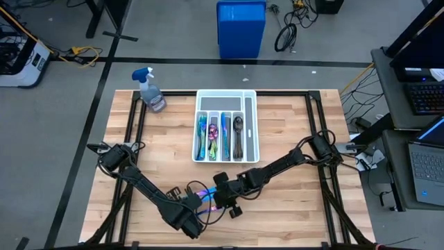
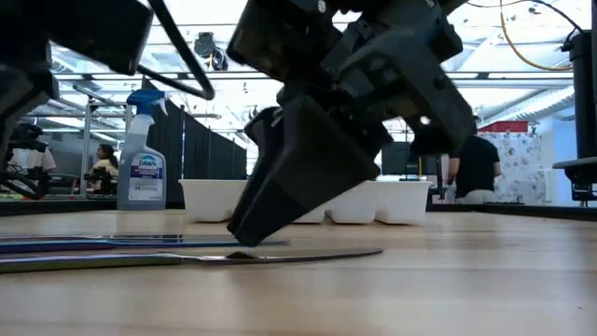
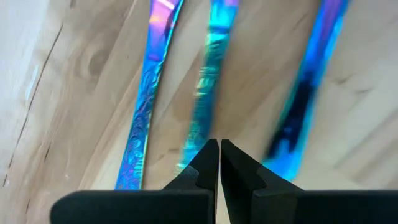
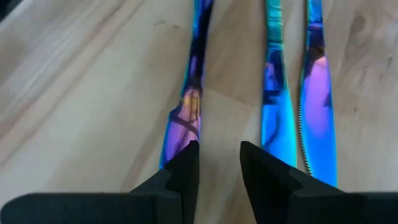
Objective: Sort silverware
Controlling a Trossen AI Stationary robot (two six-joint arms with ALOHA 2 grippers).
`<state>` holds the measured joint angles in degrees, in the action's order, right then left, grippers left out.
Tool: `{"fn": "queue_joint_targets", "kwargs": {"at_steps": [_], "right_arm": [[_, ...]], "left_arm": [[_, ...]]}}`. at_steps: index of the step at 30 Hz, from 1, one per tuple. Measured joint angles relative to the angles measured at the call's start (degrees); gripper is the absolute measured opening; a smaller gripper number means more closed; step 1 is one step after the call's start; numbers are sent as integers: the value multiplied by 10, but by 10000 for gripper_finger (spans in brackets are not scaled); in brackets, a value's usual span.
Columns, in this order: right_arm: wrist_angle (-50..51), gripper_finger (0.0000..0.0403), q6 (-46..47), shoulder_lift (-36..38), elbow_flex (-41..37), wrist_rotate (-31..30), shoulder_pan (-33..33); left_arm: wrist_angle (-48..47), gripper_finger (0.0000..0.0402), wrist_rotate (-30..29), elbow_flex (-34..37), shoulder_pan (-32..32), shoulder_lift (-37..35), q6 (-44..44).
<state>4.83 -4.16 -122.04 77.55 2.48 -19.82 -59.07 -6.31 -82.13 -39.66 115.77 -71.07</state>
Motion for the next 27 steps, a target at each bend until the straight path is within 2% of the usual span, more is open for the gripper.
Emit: {"fn": "queue_joint_targets", "kwargs": {"at_steps": [18,27], "right_arm": [[-2,100,-2,0,18,0,-2],[-3,100,-13,0,19,0,-2]], "left_arm": [[-25,1,-26,-23,0,-1,28],[-36,0,-52,-57,0,-2,28]]}}
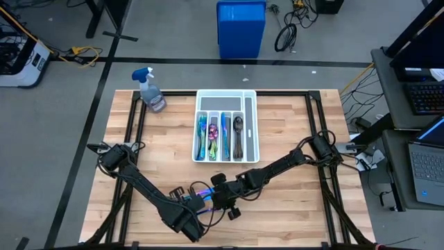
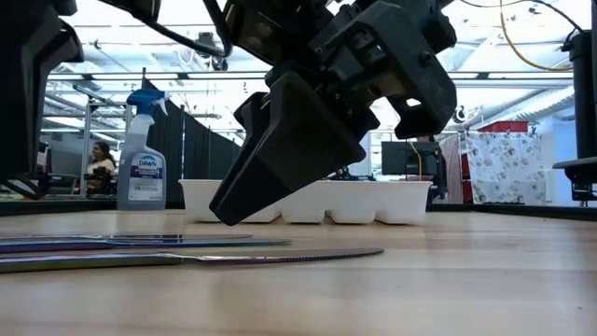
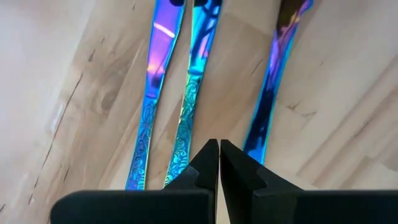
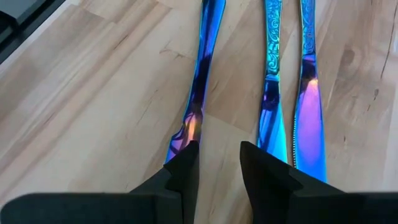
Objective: Sort silverware
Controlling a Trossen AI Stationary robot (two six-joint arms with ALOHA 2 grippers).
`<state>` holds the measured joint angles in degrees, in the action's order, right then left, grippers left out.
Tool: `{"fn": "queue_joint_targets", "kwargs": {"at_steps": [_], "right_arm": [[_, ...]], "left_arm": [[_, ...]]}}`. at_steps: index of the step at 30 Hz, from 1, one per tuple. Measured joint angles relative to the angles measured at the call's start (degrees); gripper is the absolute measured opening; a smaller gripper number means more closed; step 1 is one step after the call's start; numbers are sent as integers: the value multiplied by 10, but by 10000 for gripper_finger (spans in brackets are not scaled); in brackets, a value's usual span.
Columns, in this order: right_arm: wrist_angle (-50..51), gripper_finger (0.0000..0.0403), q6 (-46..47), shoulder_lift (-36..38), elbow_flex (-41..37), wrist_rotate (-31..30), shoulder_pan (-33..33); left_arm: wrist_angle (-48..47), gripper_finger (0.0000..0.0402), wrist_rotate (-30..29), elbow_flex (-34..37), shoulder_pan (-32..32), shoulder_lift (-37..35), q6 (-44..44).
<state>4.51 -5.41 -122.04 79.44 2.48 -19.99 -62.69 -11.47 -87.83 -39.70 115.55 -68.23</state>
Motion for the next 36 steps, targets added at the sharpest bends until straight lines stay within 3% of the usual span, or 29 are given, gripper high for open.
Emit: {"fn": "queue_joint_targets", "kwargs": {"at_steps": [10,20,24,36], "right_arm": [[9,100,-2,0,0,0,-2],[25,100,-15,0,0,0,-12],[28,100,-14,0,0,1,-16],[27,100,-13,0,0,2,-18]], "left_arm": [[-15,10,-31,10,-5,-1,12],[16,150,-29,80,-8,-1,-7],[32,182,-25,101,-9,-1,-24],[87,180,-7,136,-9,-5,-3]]}}
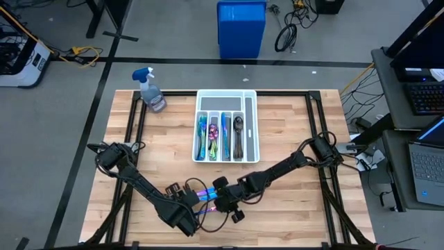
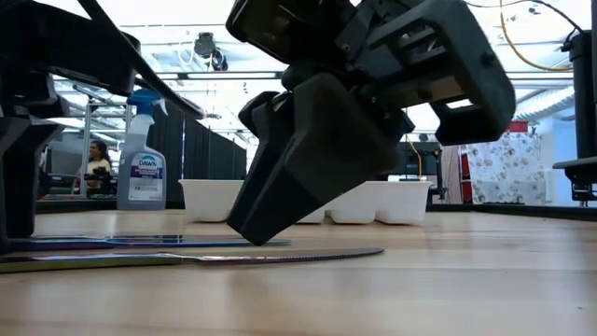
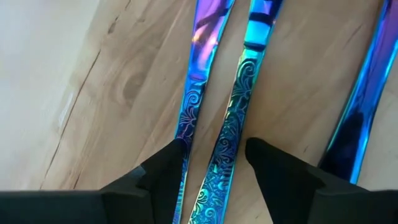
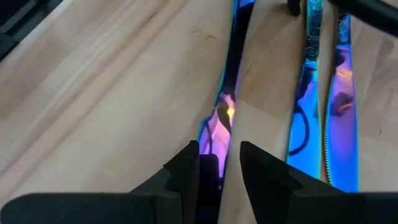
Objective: Sort silverware
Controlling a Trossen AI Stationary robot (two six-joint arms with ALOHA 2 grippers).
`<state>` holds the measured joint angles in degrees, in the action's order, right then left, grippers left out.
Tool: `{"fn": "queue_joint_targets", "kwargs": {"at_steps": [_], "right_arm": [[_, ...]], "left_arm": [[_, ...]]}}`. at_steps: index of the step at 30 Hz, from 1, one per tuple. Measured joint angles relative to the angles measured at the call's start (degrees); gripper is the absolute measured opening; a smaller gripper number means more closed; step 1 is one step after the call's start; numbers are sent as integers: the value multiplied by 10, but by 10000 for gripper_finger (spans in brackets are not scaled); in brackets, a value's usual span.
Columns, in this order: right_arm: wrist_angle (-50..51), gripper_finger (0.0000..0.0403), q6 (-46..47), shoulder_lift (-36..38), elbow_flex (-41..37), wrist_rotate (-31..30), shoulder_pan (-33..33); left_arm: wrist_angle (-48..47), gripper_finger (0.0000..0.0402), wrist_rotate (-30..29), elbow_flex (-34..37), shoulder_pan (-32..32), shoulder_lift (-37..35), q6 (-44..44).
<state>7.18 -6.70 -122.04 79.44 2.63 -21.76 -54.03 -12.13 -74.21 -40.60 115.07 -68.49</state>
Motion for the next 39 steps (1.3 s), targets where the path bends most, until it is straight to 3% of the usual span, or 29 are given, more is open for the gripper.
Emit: {"fn": "queue_joint_targets", "kwargs": {"at_steps": [7,18,21,39], "right_arm": [[0,100,0,0,0,0,0],[-10,100,0,0,0,-59,4],[-24,100,5,0,0,-60,7],[-58,100,-21,0,0,-77,12]], "left_arm": [[19,169,16,1,5,1,37],[31,34,15,1,5,3,59],[31,15,15,1,5,2,59],[13,15,-7,-4,6,3,33]]}}
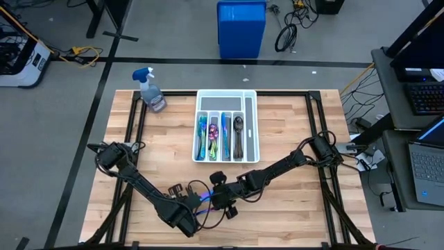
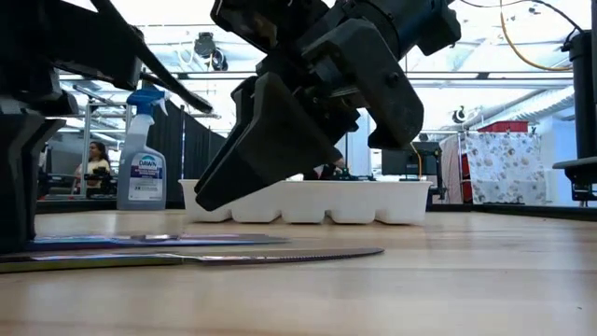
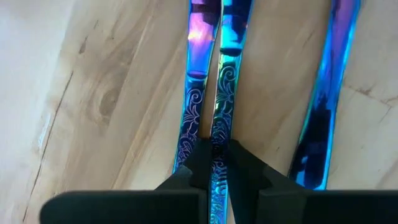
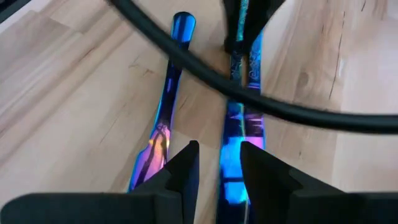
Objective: Sort silverware
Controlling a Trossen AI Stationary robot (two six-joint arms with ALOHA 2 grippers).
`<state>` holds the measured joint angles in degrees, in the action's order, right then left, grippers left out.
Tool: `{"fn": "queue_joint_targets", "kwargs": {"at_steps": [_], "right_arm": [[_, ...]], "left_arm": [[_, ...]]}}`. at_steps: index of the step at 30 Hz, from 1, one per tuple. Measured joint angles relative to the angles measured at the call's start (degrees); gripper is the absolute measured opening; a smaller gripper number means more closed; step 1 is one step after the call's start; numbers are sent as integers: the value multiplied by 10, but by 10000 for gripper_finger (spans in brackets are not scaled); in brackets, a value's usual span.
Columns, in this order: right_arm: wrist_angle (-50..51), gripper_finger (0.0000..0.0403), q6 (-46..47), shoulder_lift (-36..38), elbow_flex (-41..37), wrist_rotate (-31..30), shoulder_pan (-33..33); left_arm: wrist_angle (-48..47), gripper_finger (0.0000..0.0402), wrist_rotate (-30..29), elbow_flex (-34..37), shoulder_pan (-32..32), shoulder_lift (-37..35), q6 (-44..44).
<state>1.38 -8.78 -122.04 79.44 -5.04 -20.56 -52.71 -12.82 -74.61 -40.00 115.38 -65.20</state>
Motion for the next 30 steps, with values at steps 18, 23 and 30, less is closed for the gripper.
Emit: {"fn": "queue_joint_targets", "kwargs": {"at_steps": [18,23,30], "right_arm": [[2,100,-1,0,0,0,0],[3,100,0,0,0,0,0],[10,101,-8,0,0,3,0]], "left_arm": [[-122,14,-7,-32,7,4,-26],[-148,14,-8,-33,7,4,-41],[-171,17,19,-38,9,3,-59]]}}
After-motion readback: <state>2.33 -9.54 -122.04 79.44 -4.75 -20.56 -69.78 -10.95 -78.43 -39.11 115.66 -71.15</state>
